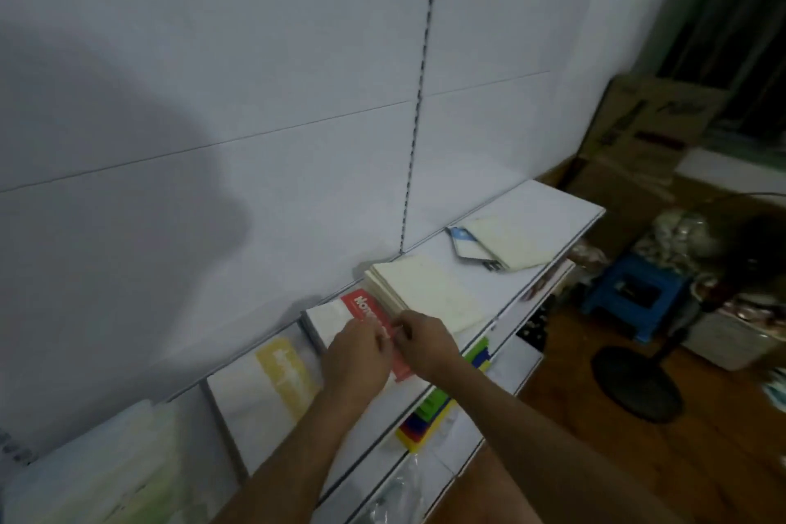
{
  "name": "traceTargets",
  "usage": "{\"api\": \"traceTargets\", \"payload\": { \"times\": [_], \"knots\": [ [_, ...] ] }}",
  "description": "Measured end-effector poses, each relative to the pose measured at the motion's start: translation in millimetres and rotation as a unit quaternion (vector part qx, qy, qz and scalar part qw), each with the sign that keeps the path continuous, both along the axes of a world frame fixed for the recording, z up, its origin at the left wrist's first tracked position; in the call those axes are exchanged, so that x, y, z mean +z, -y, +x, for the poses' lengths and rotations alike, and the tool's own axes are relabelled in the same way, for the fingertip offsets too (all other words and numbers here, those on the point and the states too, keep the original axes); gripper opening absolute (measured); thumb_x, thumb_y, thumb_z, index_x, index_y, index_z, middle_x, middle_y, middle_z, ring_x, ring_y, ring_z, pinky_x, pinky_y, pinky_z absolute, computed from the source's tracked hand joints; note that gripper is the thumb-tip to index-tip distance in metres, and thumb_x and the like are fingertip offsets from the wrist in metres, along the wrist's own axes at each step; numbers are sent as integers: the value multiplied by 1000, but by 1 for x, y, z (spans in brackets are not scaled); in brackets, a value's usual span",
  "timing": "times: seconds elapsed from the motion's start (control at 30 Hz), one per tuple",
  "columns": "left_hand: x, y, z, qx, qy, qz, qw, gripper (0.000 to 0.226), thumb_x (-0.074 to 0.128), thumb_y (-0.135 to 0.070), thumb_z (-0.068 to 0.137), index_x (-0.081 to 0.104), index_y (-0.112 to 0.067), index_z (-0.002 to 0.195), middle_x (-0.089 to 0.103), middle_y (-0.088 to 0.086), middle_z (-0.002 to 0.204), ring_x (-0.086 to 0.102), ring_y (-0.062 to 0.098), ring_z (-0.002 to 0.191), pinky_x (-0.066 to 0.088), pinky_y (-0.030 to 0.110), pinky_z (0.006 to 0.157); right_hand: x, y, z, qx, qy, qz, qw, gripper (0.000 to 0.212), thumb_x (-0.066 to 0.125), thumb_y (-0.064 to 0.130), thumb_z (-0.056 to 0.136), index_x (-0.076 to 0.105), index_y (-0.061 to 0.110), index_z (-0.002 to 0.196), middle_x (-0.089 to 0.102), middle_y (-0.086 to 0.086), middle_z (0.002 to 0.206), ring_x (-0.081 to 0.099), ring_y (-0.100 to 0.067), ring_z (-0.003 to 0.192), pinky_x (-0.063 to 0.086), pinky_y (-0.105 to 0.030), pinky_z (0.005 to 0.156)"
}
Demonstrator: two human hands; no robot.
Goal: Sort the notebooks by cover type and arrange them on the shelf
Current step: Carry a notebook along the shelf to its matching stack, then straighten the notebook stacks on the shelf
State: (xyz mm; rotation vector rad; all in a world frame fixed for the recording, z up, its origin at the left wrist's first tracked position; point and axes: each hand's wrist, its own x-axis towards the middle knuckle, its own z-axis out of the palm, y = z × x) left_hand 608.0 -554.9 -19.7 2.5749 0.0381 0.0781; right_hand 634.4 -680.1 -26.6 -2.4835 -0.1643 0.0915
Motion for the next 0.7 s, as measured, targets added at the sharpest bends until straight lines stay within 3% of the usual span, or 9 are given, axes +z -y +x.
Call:
{"api": "traceTargets", "payload": {
  "times": [0.1, 0.23, 0.33, 0.47, 0.7],
  "knots": [
    [13, 70, 8, -108, 8, -30, 994, 13, 50, -29, 90, 51, -24, 77, 58, -2, 90, 57, 20, 83, 41, 30, 63, 7, 81, -9, -115, 1, 3, 993, 21, 46, 23, 95, 62, 12, 105, 62, -6, 82, 54, -18, 66, 39, -26, 56],
    [23, 165, 5, -224, 7, -35, 974, 28, 47, -29, 91, 36, -23, 66, 47, -3, 76, 53, 23, 79, 38, 30, 63, 9, 198, -37, -283, 4, 9, 959, 22, 44, 23, 96, 55, 9, 84, 56, -8, 80, 53, -23, 71, 43, -36, 63],
    [25, 234, 7, -276, -2, -36, 960, 30, 48, -28, 92, 38, -25, 63, 46, -8, 68, 51, 17, 73, 39, 27, 62, 8, 275, -58, -381, 5, 44, 924, 21, 44, 24, 95, 53, 10, 84, 57, -8, 80, 54, -22, 70, 43, -35, 60],
    [19, 312, 17, -310, -28, -49, 949, 21, 50, -29, 91, 48, -26, 70, 49, -8, 67, 50, 9, 64, 36, 24, 54, 12, 355, -71, -432, -6, 51, 901, 20, 42, 26, 97, 54, 14, 87, 59, -4, 79, 55, -17, 66, 42, -30, 55],
    [12, 427, 51, -297, -58, -77, 950, 21, 53, -27, 92, 48, -29, 72, 54, -11, 71, 50, 0, 64, 34, 16, 52, 17, 470, -51, -446, -15, 56, 893, 16, 42, 28, 96, 55, 18, 95, 64, -3, 84, 65, -21, 76, 56, -41, 69]
  ]
}}
